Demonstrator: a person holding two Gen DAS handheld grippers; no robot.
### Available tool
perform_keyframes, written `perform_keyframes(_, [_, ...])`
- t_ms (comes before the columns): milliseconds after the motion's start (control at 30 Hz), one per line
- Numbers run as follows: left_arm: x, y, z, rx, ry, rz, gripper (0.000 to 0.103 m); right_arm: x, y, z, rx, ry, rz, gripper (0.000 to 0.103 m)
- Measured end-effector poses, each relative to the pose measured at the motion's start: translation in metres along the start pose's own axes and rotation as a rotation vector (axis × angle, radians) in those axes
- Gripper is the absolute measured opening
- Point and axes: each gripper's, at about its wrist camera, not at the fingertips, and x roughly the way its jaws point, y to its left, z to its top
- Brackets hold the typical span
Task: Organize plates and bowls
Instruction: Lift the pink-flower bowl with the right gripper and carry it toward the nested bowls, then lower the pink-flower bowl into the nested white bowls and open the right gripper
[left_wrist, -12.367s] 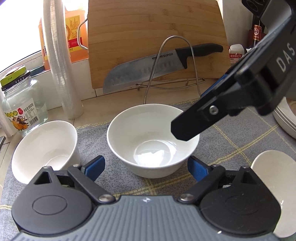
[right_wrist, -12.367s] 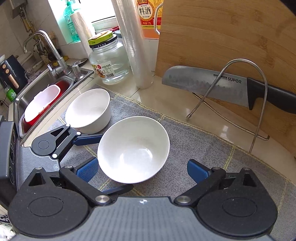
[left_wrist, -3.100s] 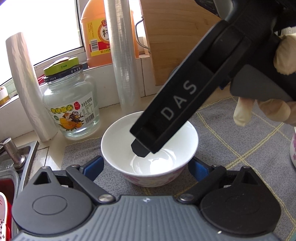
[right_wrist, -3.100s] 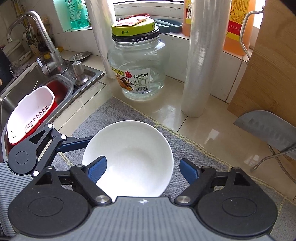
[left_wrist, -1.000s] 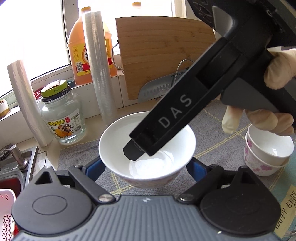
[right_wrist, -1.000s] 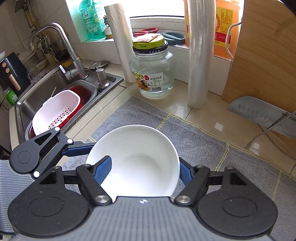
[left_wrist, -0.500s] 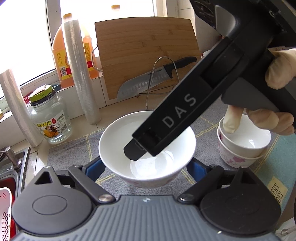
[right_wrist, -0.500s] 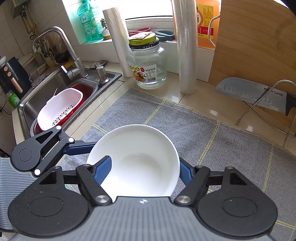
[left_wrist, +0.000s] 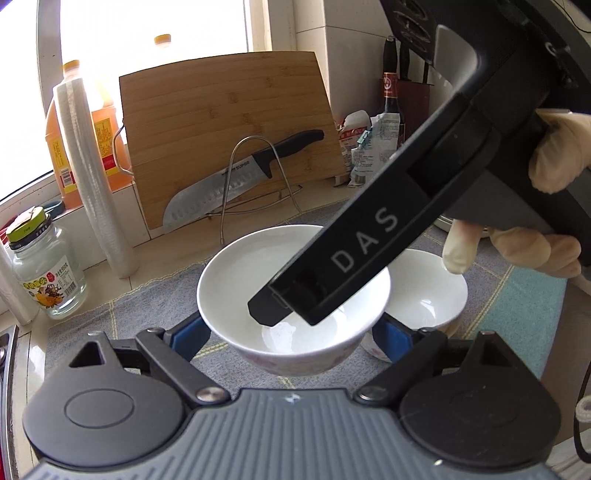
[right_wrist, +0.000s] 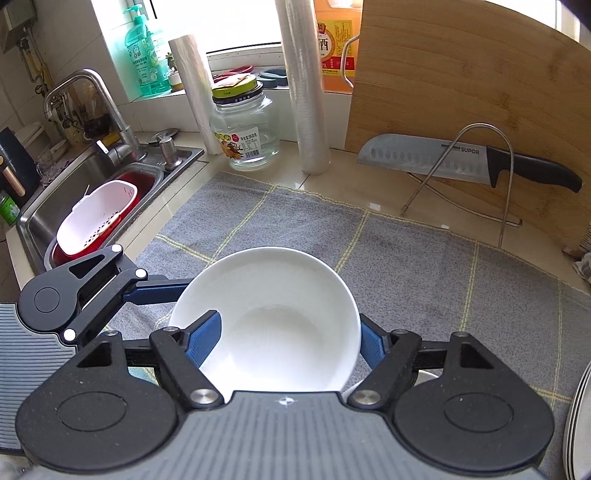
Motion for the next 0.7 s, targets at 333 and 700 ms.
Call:
perform_keyframes(333, [0.012,-0.036,0.018,0.055,-0.026,-0.091,0.094,-0.035,-0.031,-0.023,0.058,-0.031,-0.093,0.082])
perform_keyframes(700, [0.034,-0.062,0.023,0.074,0.001,-0.168,0.094,-0.044,-0.06,-0.046,0.133,-0.019,-0.147,0.082])
